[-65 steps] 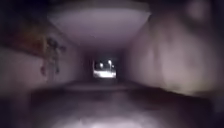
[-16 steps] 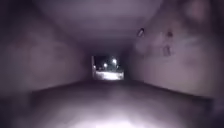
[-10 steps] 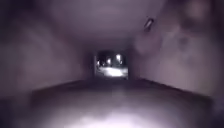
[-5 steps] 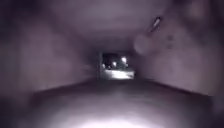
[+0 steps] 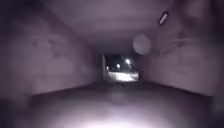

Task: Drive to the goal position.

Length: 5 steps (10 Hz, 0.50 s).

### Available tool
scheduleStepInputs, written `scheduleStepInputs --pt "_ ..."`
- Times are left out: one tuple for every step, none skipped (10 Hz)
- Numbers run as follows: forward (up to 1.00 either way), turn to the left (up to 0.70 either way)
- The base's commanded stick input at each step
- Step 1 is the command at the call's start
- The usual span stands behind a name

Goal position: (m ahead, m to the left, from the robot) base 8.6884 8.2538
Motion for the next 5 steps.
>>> scheduleStepInputs --pt "1.00 0.04" --pt "1.00 0.03" --pt "1.00 0.03" --pt "1.00 0.03" --pt "1.00 0.03"
